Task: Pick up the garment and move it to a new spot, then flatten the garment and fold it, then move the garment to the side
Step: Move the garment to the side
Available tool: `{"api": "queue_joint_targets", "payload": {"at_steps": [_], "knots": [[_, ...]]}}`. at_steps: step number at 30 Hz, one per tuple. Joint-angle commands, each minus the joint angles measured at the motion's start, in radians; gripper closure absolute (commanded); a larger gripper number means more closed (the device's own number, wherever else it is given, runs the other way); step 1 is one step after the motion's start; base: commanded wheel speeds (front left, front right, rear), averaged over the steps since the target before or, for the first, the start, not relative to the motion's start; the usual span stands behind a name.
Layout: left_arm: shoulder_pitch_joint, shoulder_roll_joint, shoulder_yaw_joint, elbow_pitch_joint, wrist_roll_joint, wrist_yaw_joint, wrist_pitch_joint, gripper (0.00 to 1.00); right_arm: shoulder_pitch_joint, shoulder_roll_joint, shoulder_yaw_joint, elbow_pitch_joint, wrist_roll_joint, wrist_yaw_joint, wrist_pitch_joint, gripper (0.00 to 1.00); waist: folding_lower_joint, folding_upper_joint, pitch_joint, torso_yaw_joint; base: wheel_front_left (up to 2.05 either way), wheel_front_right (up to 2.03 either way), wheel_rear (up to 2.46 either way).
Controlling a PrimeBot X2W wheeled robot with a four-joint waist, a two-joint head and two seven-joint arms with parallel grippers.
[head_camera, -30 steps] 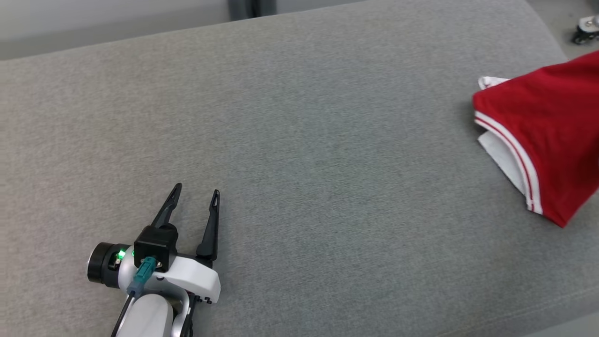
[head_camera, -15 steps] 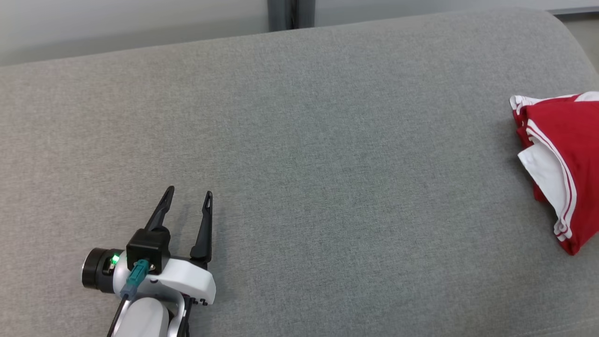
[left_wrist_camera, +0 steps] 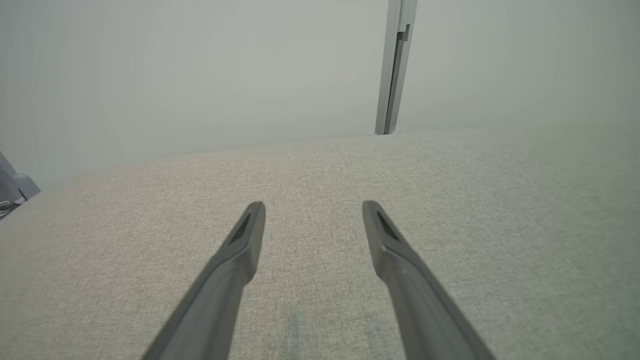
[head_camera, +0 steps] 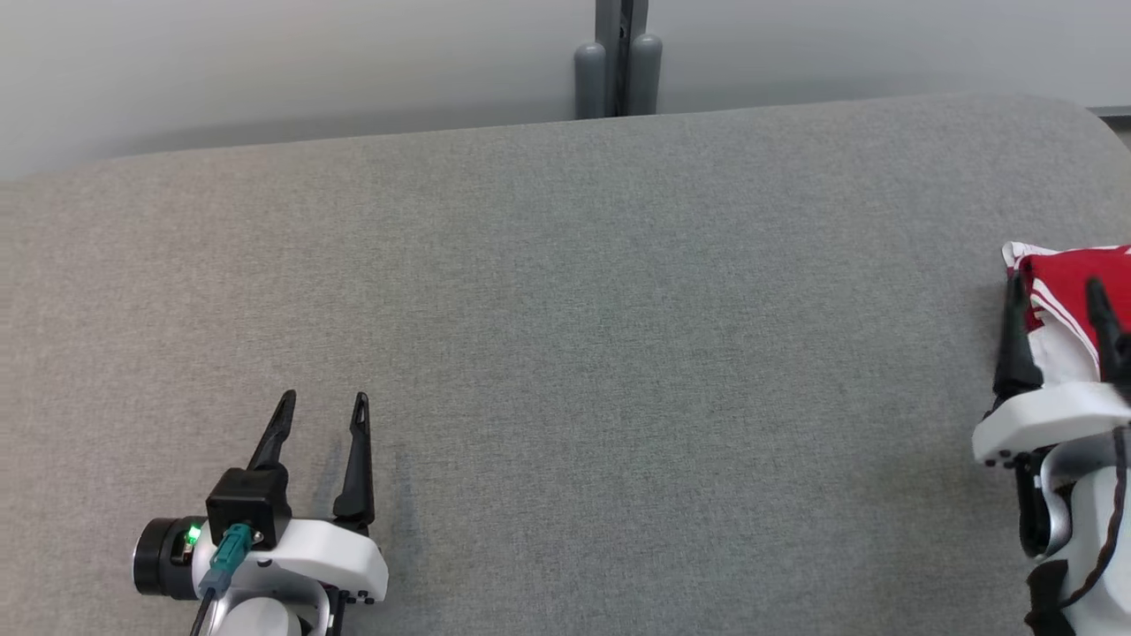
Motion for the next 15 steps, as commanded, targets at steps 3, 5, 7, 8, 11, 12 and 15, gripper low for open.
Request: {"api": "queue_joint_targets", "payload": {"at_steps": [3,5,7,8,11,12,15], "knots": [[0.016,0.004,0.009,0.001,-0.014,0.009,-0.004,0.00,0.057,-0.001,0.071,-0.020,0.070,0.000,-0.001,0.00,0.0000,0.0000,-0.027,0.029,0.00,0.00,0.00],[0.027,0.004,0.009,0.006,-0.016,0.012,-0.004,0.00,0.088,-0.002,0.104,-0.029,0.114,0.000,-0.001,0.00,0.0000,0.0000,-0.042,0.041,0.00,0.00,0.00],[0.037,0.004,0.011,0.009,-0.022,0.014,-0.004,0.00,0.122,-0.002,0.137,-0.029,0.148,0.000,-0.001,0.00,0.0000,0.0000,-0.061,0.050,0.00,0.00,0.00],[0.045,0.004,0.013,0.011,-0.026,0.017,-0.004,0.00,0.151,-0.001,0.171,-0.027,0.166,0.000,-0.001,0.00,0.0000,0.0000,-0.077,0.057,0.00,0.00,0.00],[0.063,0.004,0.018,0.014,-0.029,0.018,-0.004,0.00,0.193,-0.001,0.211,-0.032,0.181,0.000,-0.001,0.00,0.0000,0.0000,-0.102,0.066,0.00,0.00,0.00],[0.068,0.004,0.018,0.015,-0.028,0.018,-0.004,0.00,0.204,-0.002,0.229,-0.037,0.173,0.000,-0.001,0.00,0.0000,0.0000,-0.108,0.069,0.00,0.00,0.00],[0.077,0.004,0.021,0.014,-0.028,0.023,-0.004,0.00,0.231,-0.003,0.252,-0.045,0.180,0.000,-0.001,0.00,0.0000,0.0000,-0.128,0.073,0.00,0.00,0.00]]}}
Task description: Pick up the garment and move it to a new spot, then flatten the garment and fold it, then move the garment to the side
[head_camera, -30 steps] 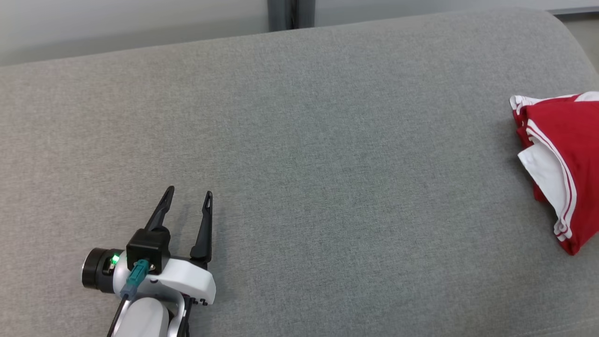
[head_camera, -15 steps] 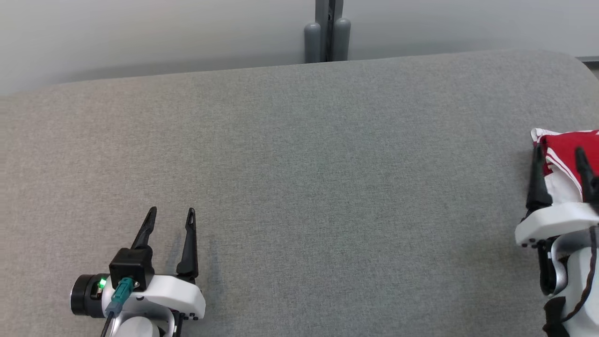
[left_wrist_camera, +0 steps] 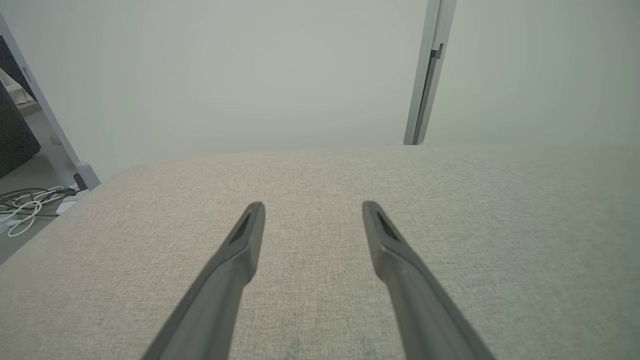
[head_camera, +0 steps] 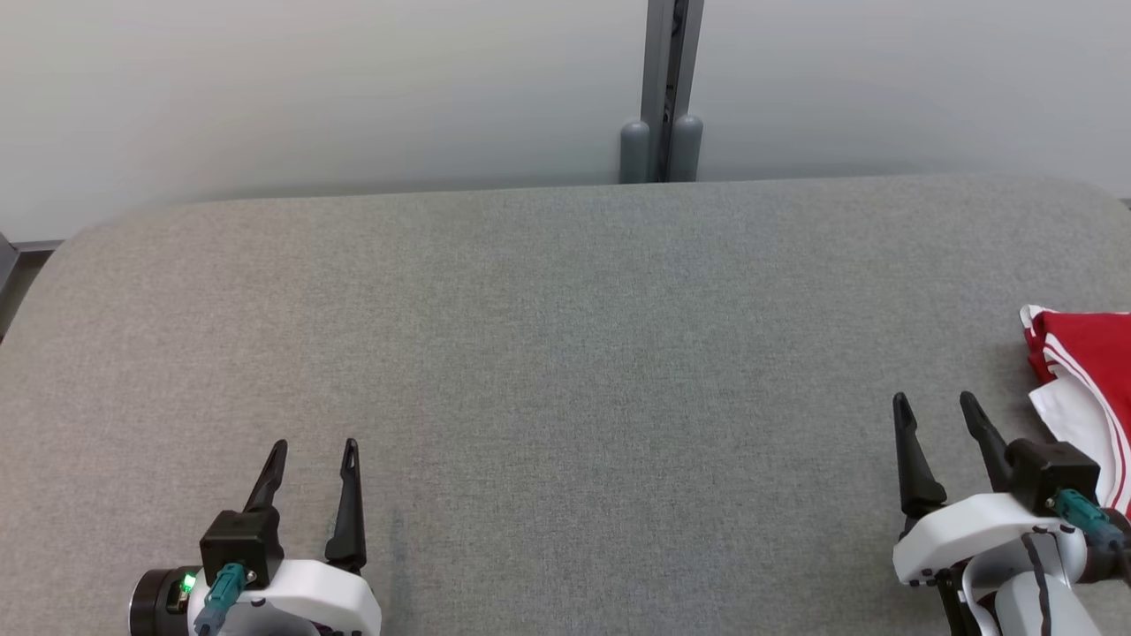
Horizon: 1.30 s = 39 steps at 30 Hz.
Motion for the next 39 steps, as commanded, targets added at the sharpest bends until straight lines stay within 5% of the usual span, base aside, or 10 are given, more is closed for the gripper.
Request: {"api": "queue_joint_targets", "payload": {"at_steps": [1,39], "knots": [[0.009,0.004,0.006,0.001,0.000,0.008,-0.004,0.00,0.016,-0.008,0.012,-0.009,0.003,0.000,-0.001,0.00,0.0000,-0.0001,-0.017,0.006,0.00,0.00,0.00],[0.038,0.004,0.026,0.074,-0.055,0.006,-0.004,0.00,0.061,-0.008,0.060,-0.011,0.001,0.000,-0.001,0.00,0.0000,-0.0001,-0.057,-0.016,0.00,0.00,0.00]]}}
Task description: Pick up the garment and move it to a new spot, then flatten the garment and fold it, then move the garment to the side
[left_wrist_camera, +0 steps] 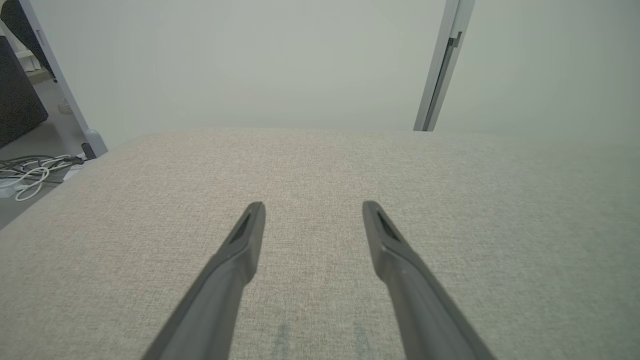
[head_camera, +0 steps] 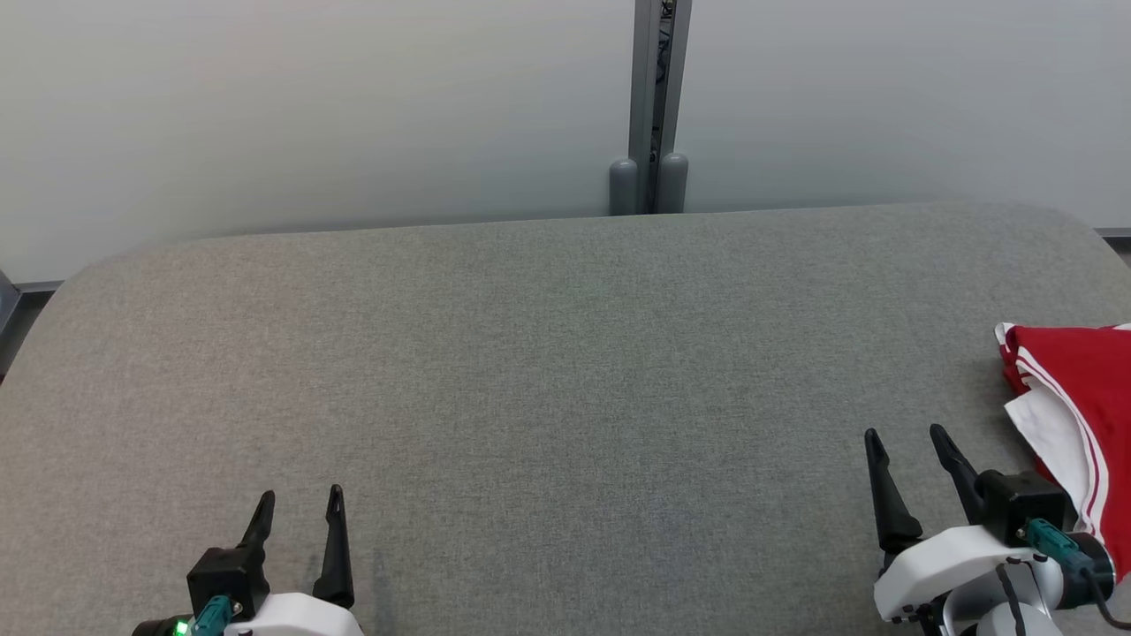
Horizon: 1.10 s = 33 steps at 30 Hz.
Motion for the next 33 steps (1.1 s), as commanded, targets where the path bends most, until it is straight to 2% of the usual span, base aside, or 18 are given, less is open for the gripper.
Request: {"api": "queue_joint_targets", "payload": {"at_steps": [1,16,18,30,31,33], "knots": [[0.000,0.004,0.000,0.002,-0.002,0.004,-0.004,0.00,0.004,-0.006,-0.001,0.001,0.001,0.000,-0.001,0.00,0.0000,0.0000,0.000,-0.002,0.00,0.00,0.00],[-0.001,0.004,0.002,0.002,0.002,-0.001,-0.004,0.00,0.006,-0.006,0.029,-0.002,0.008,0.000,-0.001,0.00,0.0000,0.0000,0.002,-0.010,0.00,0.00,0.00],[0.000,0.005,0.006,-0.001,0.002,-0.002,-0.004,0.00,0.000,-0.005,0.033,0.000,0.006,0.000,-0.001,0.00,0.0000,0.0000,0.005,-0.050,0.00,0.00,0.00],[-0.004,0.004,0.001,0.006,-0.030,-0.014,-0.004,0.00,-0.002,-0.006,0.043,-0.004,-0.004,0.000,-0.001,0.00,0.0000,0.0000,0.011,-0.058,0.00,0.00,0.00],[-0.001,0.000,-0.001,0.007,-0.027,-0.013,0.000,1.00,-0.001,0.000,0.041,-0.002,0.000,0.000,0.000,1.00,0.0000,0.0000,0.011,-0.058,0.00,0.00,0.00],[0.002,-0.003,0.000,0.022,-0.031,-0.013,0.005,1.00,0.006,0.005,0.039,0.011,0.002,0.000,0.002,1.00,0.0000,0.0000,0.011,-0.058,0.00,0.00,0.00]]}}
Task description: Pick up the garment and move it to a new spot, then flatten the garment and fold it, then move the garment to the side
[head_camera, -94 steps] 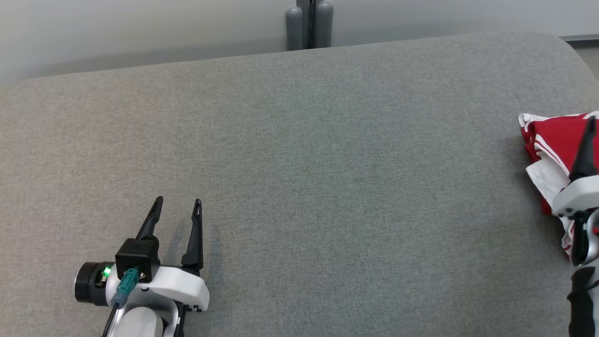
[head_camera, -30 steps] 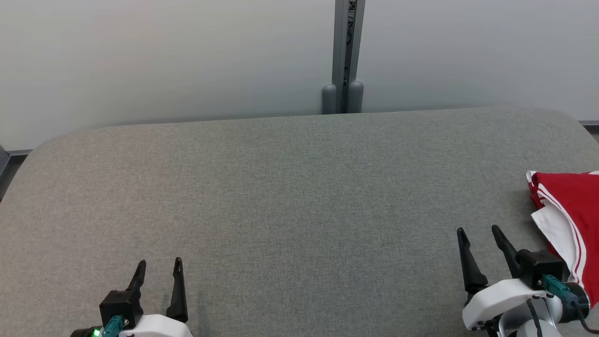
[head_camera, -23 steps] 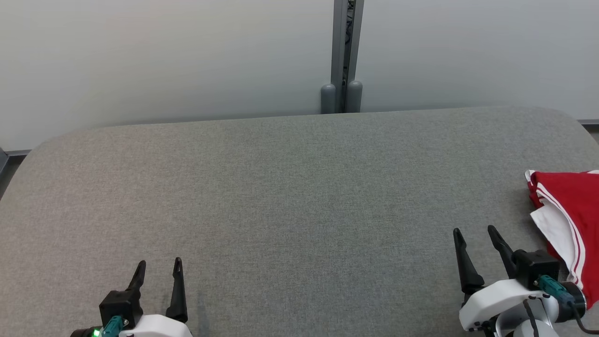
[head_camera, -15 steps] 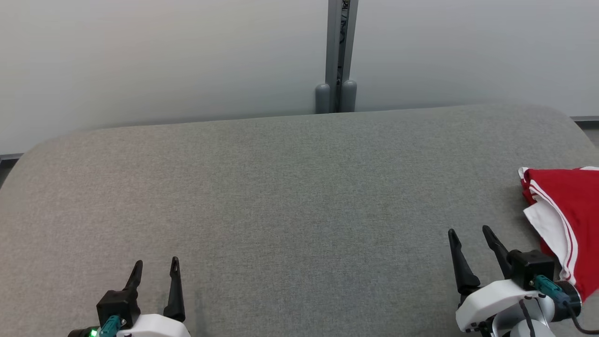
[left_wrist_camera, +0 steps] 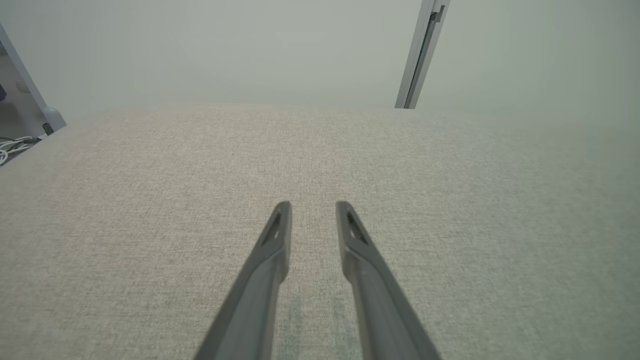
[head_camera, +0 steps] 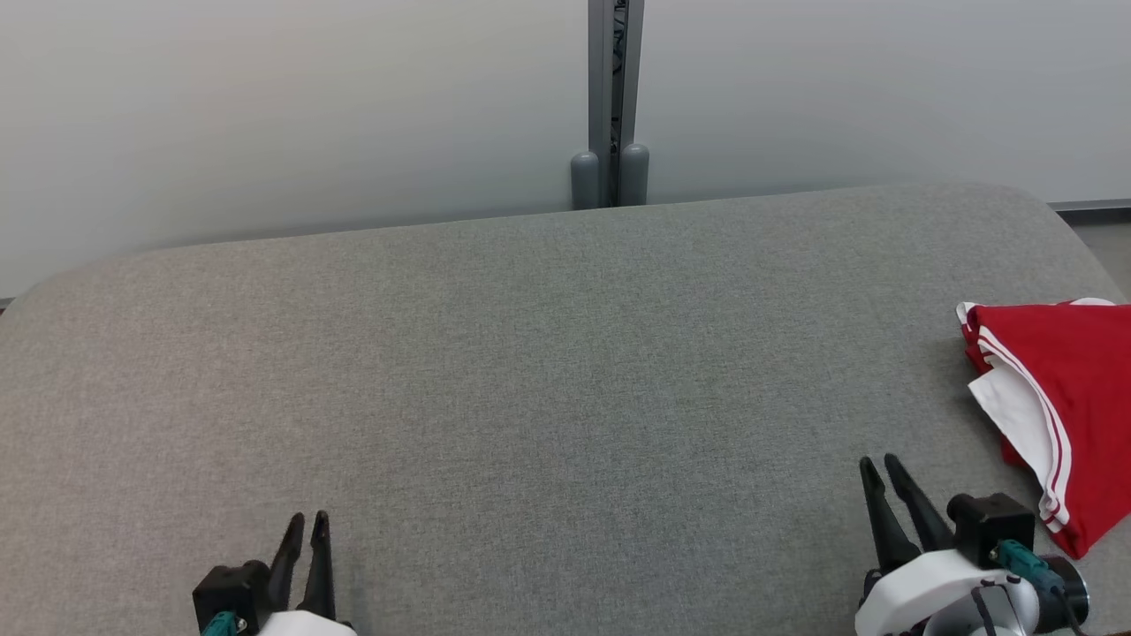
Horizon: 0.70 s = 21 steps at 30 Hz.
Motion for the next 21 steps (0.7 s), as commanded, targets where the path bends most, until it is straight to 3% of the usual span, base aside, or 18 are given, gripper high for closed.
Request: {"api": "queue_joint_targets", "payload": {"at_steps": [1,21], "knots": [[0.001,-0.001,0.002,0.005,-0.004,-0.001,0.003,1.00,0.003,0.002,-0.002,0.005,0.004,0.000,0.003,1.00,0.0000,0.0000,0.000,0.000,0.00,0.00,0.00],[-0.014,0.000,0.040,-0.046,-0.350,-0.044,0.094,1.00,0.023,0.001,-0.042,-0.062,0.372,0.000,0.097,1.00,0.0001,0.0000,-0.001,0.009,0.00,0.00,0.00]]}}
